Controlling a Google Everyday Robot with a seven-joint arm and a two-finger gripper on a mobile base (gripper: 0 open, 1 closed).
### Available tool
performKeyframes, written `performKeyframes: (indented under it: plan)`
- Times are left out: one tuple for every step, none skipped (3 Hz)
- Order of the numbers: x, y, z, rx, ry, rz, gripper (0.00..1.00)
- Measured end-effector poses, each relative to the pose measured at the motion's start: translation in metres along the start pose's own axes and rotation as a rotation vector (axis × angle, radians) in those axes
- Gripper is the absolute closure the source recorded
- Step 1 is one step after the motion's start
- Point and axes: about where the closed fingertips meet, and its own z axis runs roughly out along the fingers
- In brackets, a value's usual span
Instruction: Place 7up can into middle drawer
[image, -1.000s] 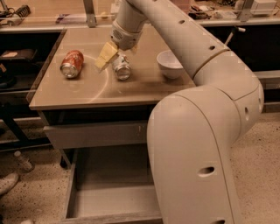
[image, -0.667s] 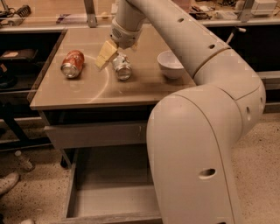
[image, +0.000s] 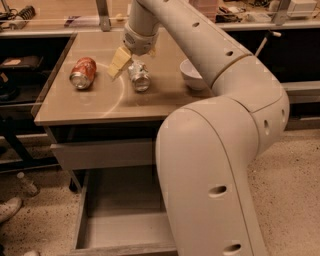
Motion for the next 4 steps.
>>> performKeyframes:
  plan:
    - [0.002, -0.013, 0.007, 0.006, 0.000, 0.038, 0.00]
    - [0.008, -0.026, 0.018, 0.002, 0.013, 0.079, 0.00]
    - [0.014, -0.035, 0.033, -0.009, 0.035, 0.119, 0.00]
    - [0.013, -0.036, 0.036, -0.010, 0.034, 0.120, 0.18]
